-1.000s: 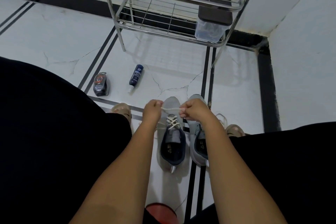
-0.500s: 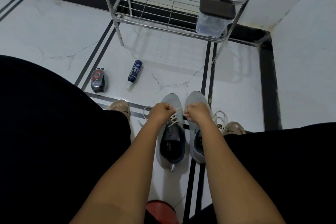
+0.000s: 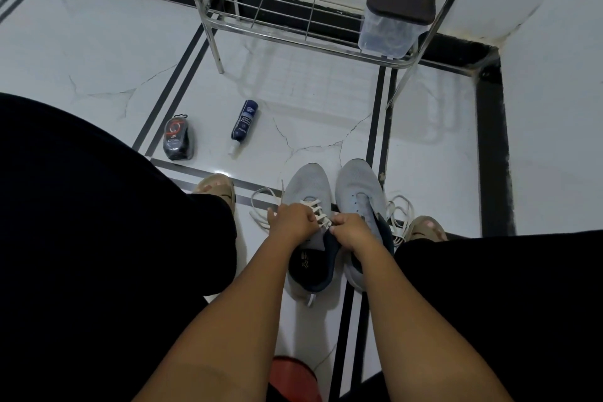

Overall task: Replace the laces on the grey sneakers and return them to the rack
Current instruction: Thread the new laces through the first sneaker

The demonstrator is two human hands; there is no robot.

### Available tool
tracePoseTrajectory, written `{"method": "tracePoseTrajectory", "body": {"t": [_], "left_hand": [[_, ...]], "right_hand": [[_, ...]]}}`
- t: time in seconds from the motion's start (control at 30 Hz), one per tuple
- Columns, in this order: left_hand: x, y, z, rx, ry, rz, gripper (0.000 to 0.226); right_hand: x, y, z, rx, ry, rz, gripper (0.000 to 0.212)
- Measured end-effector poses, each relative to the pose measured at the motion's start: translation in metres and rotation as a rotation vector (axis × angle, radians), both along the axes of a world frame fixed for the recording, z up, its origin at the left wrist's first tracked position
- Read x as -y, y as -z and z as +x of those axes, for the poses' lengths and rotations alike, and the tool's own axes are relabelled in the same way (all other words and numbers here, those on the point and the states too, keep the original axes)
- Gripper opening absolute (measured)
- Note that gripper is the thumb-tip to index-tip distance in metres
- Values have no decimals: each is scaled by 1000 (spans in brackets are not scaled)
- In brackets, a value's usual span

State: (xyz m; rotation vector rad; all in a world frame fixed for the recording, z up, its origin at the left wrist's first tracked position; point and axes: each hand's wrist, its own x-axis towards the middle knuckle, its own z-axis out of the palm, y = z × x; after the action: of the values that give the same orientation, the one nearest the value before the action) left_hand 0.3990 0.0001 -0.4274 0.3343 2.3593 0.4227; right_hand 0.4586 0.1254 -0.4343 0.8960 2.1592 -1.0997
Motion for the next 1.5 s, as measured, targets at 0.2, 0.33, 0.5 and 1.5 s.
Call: {"method": "tracePoseTrajectory", "body": {"t": [0.2,0.33,0.5,1.5], "left_hand": [[0,-4,-1,-52,108,-24,12],[-1,-5,1,-103,139,-42,12],[0,-4,5,-104,74,12,13],[-1,5,12,-200,54,47,20]], "right_hand": [[-3,6,1,-20,38,-33,28],[-3,8,1,-20,44,-44,30],[-2,10,2,-14,52,-29,30],[0,1,-1,9,352,-238,13]]}}
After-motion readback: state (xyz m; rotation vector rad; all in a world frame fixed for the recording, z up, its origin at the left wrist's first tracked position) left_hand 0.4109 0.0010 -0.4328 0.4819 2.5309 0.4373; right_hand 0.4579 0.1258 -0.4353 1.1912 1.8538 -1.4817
